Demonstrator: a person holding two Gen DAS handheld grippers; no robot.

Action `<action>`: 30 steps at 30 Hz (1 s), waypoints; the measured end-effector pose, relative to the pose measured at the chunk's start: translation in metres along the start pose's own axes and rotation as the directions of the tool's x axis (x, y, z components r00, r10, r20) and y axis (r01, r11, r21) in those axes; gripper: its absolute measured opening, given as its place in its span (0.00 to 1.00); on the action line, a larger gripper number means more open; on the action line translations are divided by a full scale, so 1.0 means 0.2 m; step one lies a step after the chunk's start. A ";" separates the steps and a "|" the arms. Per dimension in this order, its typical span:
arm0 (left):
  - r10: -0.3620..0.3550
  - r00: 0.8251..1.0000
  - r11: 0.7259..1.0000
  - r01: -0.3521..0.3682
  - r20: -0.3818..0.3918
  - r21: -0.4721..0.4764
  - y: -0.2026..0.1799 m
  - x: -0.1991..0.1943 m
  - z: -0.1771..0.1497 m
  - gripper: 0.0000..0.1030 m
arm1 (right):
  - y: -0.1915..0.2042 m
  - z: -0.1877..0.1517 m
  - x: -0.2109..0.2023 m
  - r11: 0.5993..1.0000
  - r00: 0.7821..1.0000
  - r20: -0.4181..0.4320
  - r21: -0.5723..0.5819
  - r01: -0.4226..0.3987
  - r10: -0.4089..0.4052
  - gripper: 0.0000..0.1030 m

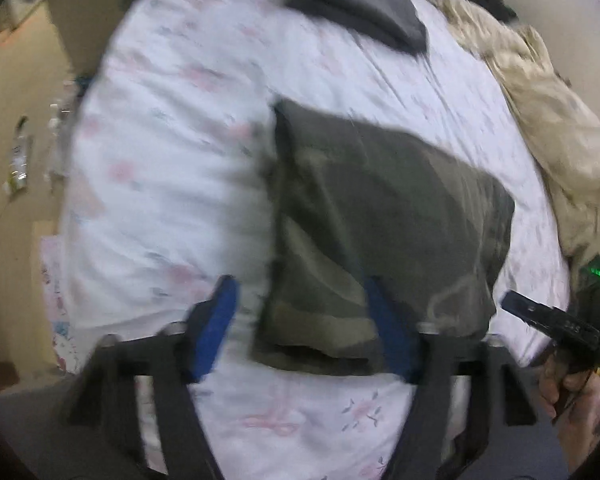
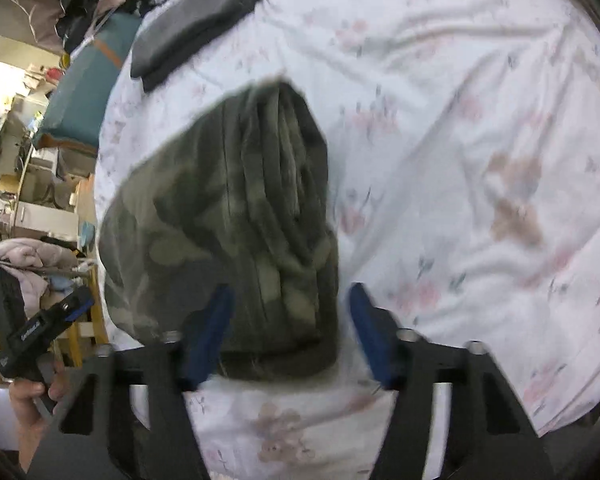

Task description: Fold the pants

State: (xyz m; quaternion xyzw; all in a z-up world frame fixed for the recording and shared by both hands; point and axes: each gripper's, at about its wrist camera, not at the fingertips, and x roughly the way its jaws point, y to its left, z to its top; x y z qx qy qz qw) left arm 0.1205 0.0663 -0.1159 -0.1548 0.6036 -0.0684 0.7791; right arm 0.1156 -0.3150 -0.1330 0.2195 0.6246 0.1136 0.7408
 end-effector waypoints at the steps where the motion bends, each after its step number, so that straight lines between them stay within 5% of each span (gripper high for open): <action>1: 0.003 1.000 1.000 -0.003 -0.015 0.023 -0.03 0.03 -0.01 0.44 | 0.01 -0.02 0.03 1.000 1.000 -0.018 -0.010 0.007 -0.007 0.50; 2: 0.012 0.999 0.998 -0.010 -0.031 0.057 -0.07 0.06 -0.02 0.27 | 0.05 -0.01 0.06 1.000 1.000 -0.028 -0.023 0.012 -0.013 0.48; 3: 0.026 0.999 0.996 -0.023 -0.039 0.082 -0.09 0.08 -0.02 0.09 | 0.08 -0.01 0.08 0.998 0.999 -0.037 -0.054 0.026 -0.028 0.36; 6: 0.048 0.999 0.987 -0.048 0.002 0.156 -0.17 0.03 -0.02 0.05 | 0.12 -0.06 0.03 0.985 0.997 -0.009 -0.159 0.073 -0.076 0.03; 11: -0.076 0.987 0.983 0.050 0.141 0.179 -0.19 -0.26 -0.02 0.04 | 0.20 -0.11 -0.16 0.979 0.994 0.107 -0.205 -0.009 0.032 0.02; 14: -0.099 0.987 0.985 0.079 0.126 0.153 -0.12 -0.33 -0.06 0.04 | 0.25 -0.16 -0.29 0.969 0.984 0.127 -0.226 -0.095 0.126 0.02; 16: -0.068 0.994 0.987 0.056 0.080 0.152 -0.10 -0.28 -0.09 0.04 | 0.26 -0.21 -0.32 0.965 0.985 0.109 -0.239 -0.105 0.134 0.02; 18: 0.018 1.000 0.982 -0.016 -0.008 0.190 -0.12 -0.15 -0.13 0.04 | 0.24 -0.25 -0.20 0.973 0.998 0.029 -0.226 -0.042 0.050 0.02; 20: 0.126 0.988 0.964 -0.102 -0.085 0.246 -0.15 0.03 -0.17 0.04 | 0.21 -0.26 -0.01 0.974 0.995 -0.054 -0.214 0.071 -0.085 0.02; 24: 0.236 0.964 0.934 -0.189 -0.125 0.303 -0.18 0.23 -0.19 0.05 | 0.22 -0.25 0.20 0.954 0.972 -0.123 -0.252 0.162 -0.198 0.02; 30: 0.258 0.960 0.945 -0.228 -0.106 0.233 -0.19 0.15 -0.17 0.15 | 0.16 -0.25 0.15 0.977 0.983 -0.125 -0.182 0.107 -0.131 0.08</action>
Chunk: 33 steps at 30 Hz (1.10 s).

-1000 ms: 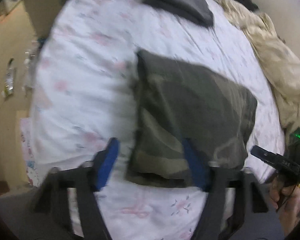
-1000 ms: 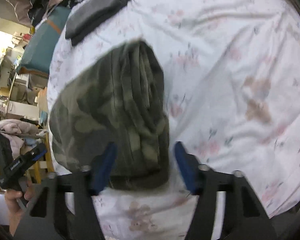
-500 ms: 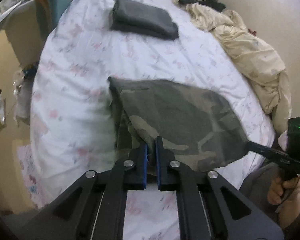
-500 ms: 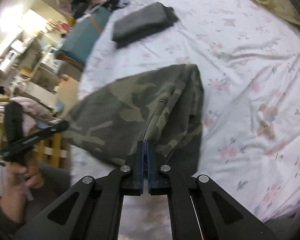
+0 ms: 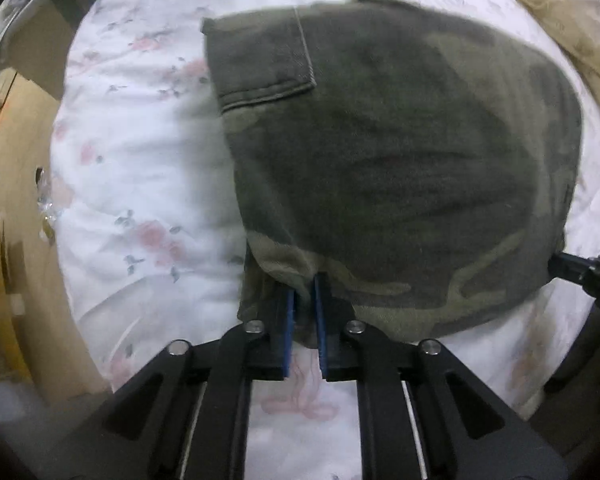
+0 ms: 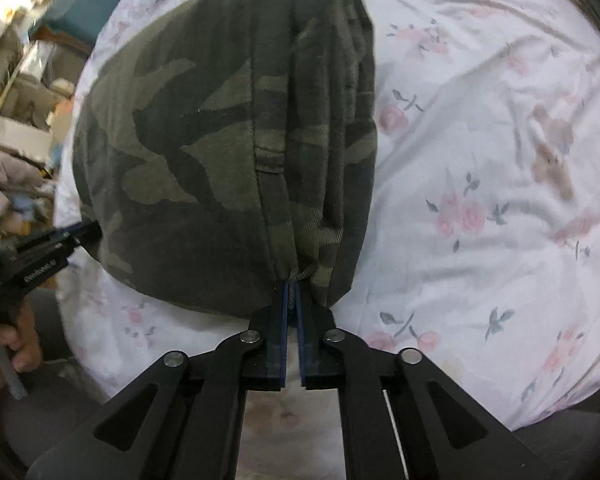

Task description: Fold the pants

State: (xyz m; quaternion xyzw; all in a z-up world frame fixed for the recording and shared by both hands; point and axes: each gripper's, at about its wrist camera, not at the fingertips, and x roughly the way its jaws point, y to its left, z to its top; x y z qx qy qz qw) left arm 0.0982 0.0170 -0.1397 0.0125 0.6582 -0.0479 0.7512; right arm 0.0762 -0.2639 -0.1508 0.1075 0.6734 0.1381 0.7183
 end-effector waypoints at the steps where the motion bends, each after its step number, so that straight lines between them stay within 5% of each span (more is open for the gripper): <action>1: 0.001 1.000 1.000 -0.001 0.004 -0.003 0.01 -0.03 0.00 0.22 | -0.02 0.00 -0.03 1.000 1.000 0.007 0.014 -0.013 0.013 0.10; 3: -0.015 1.000 0.999 0.015 0.022 -0.030 0.07 -0.11 -0.01 0.60 | -0.05 0.00 -0.10 0.999 0.999 0.035 0.036 -0.035 0.034 0.11; 7: -0.011 0.991 0.990 0.030 0.135 -0.138 0.23 -0.28 0.04 0.60 | -0.03 0.06 -0.30 1.000 0.987 0.160 0.010 -0.030 0.028 0.11; 10: -0.011 0.967 0.982 0.059 0.254 -0.182 0.27 -0.38 0.20 0.55 | 0.06 0.17 -0.41 0.997 0.963 0.262 -0.053 -0.048 0.060 0.11; 13: -0.135 0.936 0.974 0.186 0.325 -0.132 0.21 -0.37 0.36 0.33 | 0.18 0.34 -0.42 0.987 0.935 0.326 -0.120 -0.104 0.138 0.11; 17: -0.165 0.944 0.983 0.179 0.285 -0.027 0.03 -0.18 0.51 0.09 | 0.35 0.57 -0.24 0.969 0.930 0.295 -0.174 -0.173 0.219 0.11; 20: -0.108 0.942 0.994 0.106 0.319 0.024 -0.05 -0.09 0.50 0.09 | 0.44 0.65 -0.06 0.975 0.958 0.264 -0.213 -0.059 0.115 0.03; 23: -0.032 0.958 0.997 0.012 0.286 0.072 -0.05 0.05 0.42 0.08 | 0.39 0.65 0.05 0.970 0.938 0.343 -0.209 0.127 -0.049 0.00; 26: -0.026 0.957 0.995 -0.003 0.290 0.099 -0.06 0.06 0.41 0.08 | 0.27 0.61 0.06 0.982 0.935 0.353 -0.167 0.086 -0.022 0.00; 29: -0.064 0.959 0.997 0.051 0.277 0.055 -0.01 0.04 0.43 0.07 | 0.32 0.58 0.05 0.964 0.913 0.398 -0.196 0.178 -0.087 0.00; 31: -0.080 0.954 0.997 0.080 0.287 0.011 0.00 -0.03 0.43 0.05 | 0.31 0.59 0.00 0.978 0.931 0.363 -0.172 0.115 -0.045 0.00; 33: -0.168 0.927 0.984 0.176 0.335 0.009 -0.01 -0.15 0.40 0.05 | 0.26 0.59 -0.09 0.990 0.947 0.319 -0.140 0.008 0.037 0.00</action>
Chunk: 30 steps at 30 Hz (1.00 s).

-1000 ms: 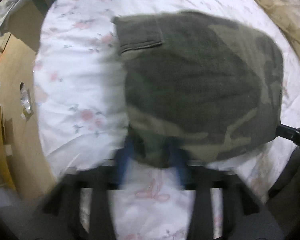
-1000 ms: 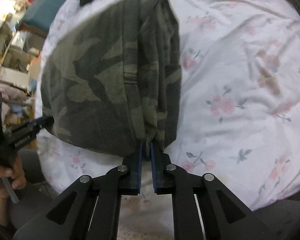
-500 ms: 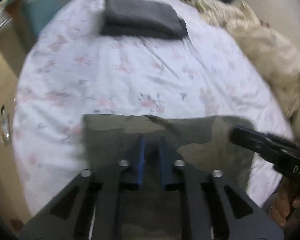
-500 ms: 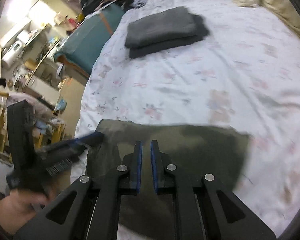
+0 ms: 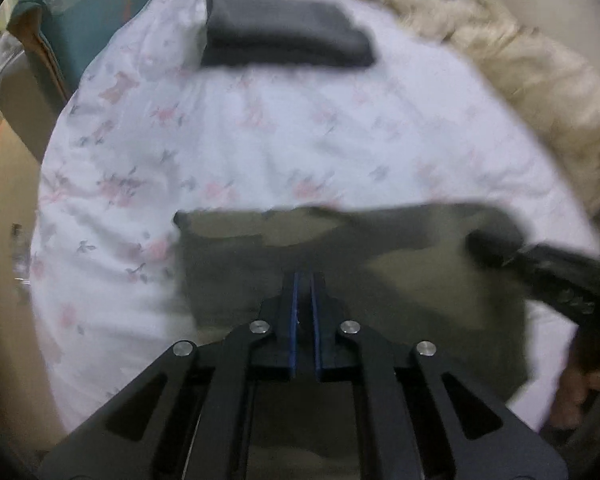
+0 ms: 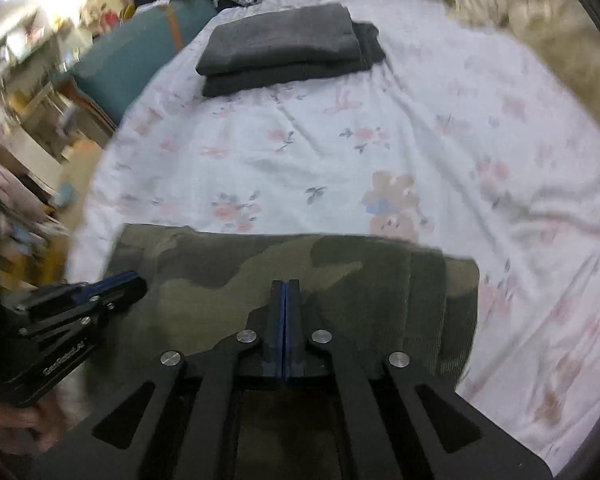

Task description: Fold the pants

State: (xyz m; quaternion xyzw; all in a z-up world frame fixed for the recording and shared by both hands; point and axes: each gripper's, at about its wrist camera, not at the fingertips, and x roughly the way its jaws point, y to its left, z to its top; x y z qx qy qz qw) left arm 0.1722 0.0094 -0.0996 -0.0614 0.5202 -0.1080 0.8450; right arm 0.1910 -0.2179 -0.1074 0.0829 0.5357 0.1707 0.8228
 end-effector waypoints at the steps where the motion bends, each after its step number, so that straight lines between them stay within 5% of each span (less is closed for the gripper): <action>1: -0.047 0.999 0.999 0.047 0.009 0.004 -0.03 -0.03 -0.01 0.05 | -0.01 -0.01 -0.04 0.999 1.000 -0.007 0.018 -0.028 0.028 0.00; 4: -0.086 0.992 0.992 0.094 -0.095 0.083 -0.14 0.03 -0.08 0.06 | 0.02 -0.07 -0.04 0.996 0.990 -0.113 -0.008 -0.091 0.089 0.00; 8: -0.043 0.980 0.993 0.064 -0.195 0.101 -0.15 0.23 -0.17 0.07 | 0.04 -0.21 0.15 0.999 0.982 -0.188 -0.046 0.018 -0.026 0.00; 12: -0.024 0.979 0.986 0.057 -0.204 0.157 -0.17 0.23 -0.15 0.06 | 0.11 -0.21 0.19 0.987 0.977 -0.175 -0.126 0.102 -0.123 0.00; 14: -0.024 0.981 0.993 0.046 -0.194 0.112 -0.16 0.15 -0.13 0.06 | 0.09 -0.20 0.14 0.994 0.981 -0.181 -0.092 0.052 -0.068 0.00; 15: -0.043 0.980 0.996 0.056 -0.193 0.067 -0.15 0.08 -0.12 0.14 | 0.05 -0.19 0.08 0.999 0.982 -0.187 -0.037 -0.007 0.000 0.00; 16: -0.067 0.980 0.996 0.076 -0.186 0.040 -0.13 0.03 -0.11 0.22 | 0.00 -0.17 0.01 0.996 0.980 -0.179 0.032 -0.087 0.091 0.10; 17: -0.100 0.984 0.995 0.103 -0.148 0.011 -0.09 -0.06 -0.10 0.45 | -0.05 -0.17 -0.05 0.989 0.978 -0.154 0.072 -0.131 0.141 0.17; 18: -0.097 0.989 0.995 0.097 -0.109 -0.007 -0.05 -0.11 -0.10 0.72 | -0.10 -0.15 -0.14 0.979 0.977 -0.105 0.108 -0.173 0.184 0.48; 19: -0.068 0.995 0.997 0.066 -0.069 -0.030 -0.01 -0.15 -0.10 0.83 | -0.16 -0.14 -0.20 0.973 0.979 -0.058 0.139 -0.184 0.193 0.82; 20: -0.009 0.999 0.996 0.006 -0.033 -0.085 0.06 -0.19 -0.09 0.93 | -0.22 -0.14 -0.26 0.967 0.982 -0.009 0.175 -0.184 0.188 0.91; 22: -0.006 0.999 0.980 -0.001 -0.037 -0.197 0.19 -0.17 -0.09 0.93 | -0.37 -0.16 -0.30 0.944 0.982 0.046 0.270 -0.191 0.186 0.93; 25: -0.120 0.985 0.918 0.062 -0.124 -0.392 0.37 -0.01 -0.15 0.93 | -0.50 -0.20 -0.18 0.894 0.975 0.017 0.396 -0.210 0.222 0.93; 28: -0.115 0.979 0.903 0.033 -0.166 -0.428 0.43 0.11 -0.19 0.91 | -0.50 -0.23 -0.03 0.887 0.963 -0.055 0.407 -0.219 0.263 0.91; 30: -0.185 0.965 0.906 0.094 -0.185 -0.413 0.40 0.19 -0.21 0.87 | -0.44 -0.24 0.06 0.917 0.964 -0.110 0.350 -0.190 0.242 0.90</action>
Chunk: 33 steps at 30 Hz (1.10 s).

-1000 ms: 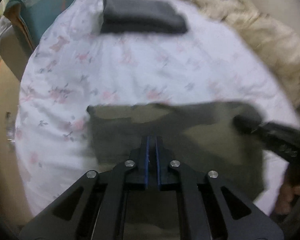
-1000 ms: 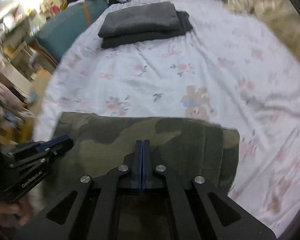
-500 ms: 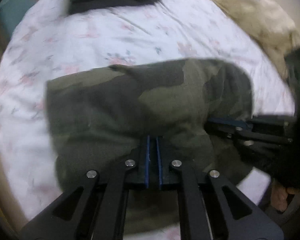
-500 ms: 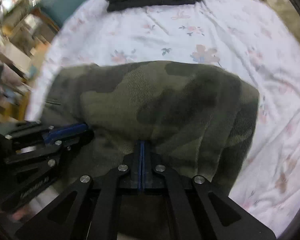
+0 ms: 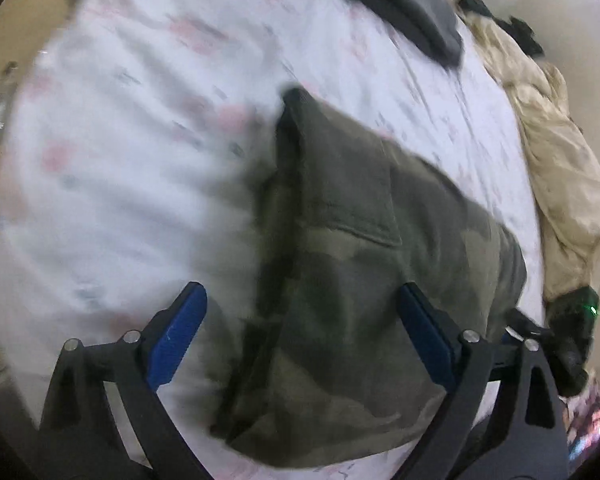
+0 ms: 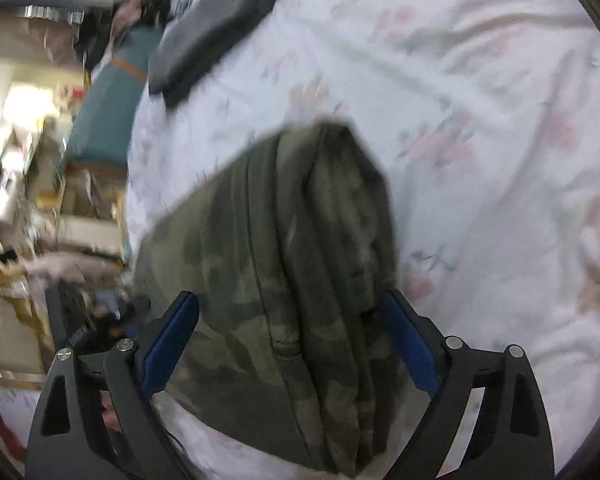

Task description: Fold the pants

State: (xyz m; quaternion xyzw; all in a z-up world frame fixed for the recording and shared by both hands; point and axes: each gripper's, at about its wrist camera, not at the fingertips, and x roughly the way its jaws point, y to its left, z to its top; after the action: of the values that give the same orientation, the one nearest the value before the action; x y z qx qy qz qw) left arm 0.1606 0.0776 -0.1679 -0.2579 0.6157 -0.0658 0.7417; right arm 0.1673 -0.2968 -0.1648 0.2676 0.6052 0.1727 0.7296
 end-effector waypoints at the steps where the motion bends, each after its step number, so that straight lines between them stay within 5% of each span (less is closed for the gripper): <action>1: -0.036 0.999 0.999 0.037 -0.020 0.017 -0.02 0.02 -0.01 0.86 | 0.02 -0.02 0.04 0.999 0.999 -0.008 -0.038 0.038 -0.039 0.79; 4: -0.039 0.999 0.995 0.040 -0.009 0.088 -0.08 0.04 -0.04 0.78 | 0.06 -0.05 0.12 0.990 0.996 -0.008 -0.110 0.089 -0.090 0.78; 6: -0.055 0.998 0.993 0.057 -0.024 0.099 -0.11 0.06 -0.04 0.63 | 0.04 -0.05 0.11 0.993 0.997 -0.013 -0.092 0.070 -0.071 0.74; 11: -0.052 0.998 0.991 0.054 -0.017 0.122 -0.10 0.02 -0.04 0.59 | 0.01 -0.06 0.01 0.992 0.994 0.034 -0.066 0.104 -0.102 0.73; 15: -0.039 0.999 0.990 0.042 -0.023 0.137 -0.10 0.03 -0.04 0.58 | -0.04 -0.08 0.08 0.996 0.996 -0.038 -0.014 0.083 -0.084 0.78; 18: -0.041 0.999 0.991 0.043 -0.017 0.130 -0.13 -0.01 -0.04 0.31 | -0.02 -0.08 0.05 1.000 0.999 -0.039 0.010 0.020 -0.020 0.46; 19: -0.040 0.999 0.990 0.040 -0.001 0.135 -0.15 -0.04 -0.04 0.29 | 0.03 -0.09 0.03 0.999 0.999 -0.024 -0.025 0.031 -0.031 0.36; 24: -0.141 0.983 0.972 0.115 0.114 0.205 -0.28 -0.31 -0.07 0.25 | 0.20 -0.12 -0.16 0.986 0.997 0.073 -0.159 0.048 -0.036 0.27; 27: -0.172 0.969 0.962 0.127 0.175 0.243 -0.34 -0.47 -0.02 0.26 | 0.30 -0.08 -0.32 0.983 0.991 0.132 -0.185 -0.011 0.036 0.27; 33: -0.158 0.949 0.966 0.091 0.274 0.241 -0.47 -0.58 0.38 0.26 | 0.52 0.34 -0.34 0.970 0.977 0.199 -0.240 -0.025 0.075 0.27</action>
State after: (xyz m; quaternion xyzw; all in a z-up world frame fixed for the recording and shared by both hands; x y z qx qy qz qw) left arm 0.2266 0.0682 -0.0147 -0.2176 0.4708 -0.1433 0.8429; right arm 0.2268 -0.2656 -0.0403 0.2106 0.4944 0.2333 0.8104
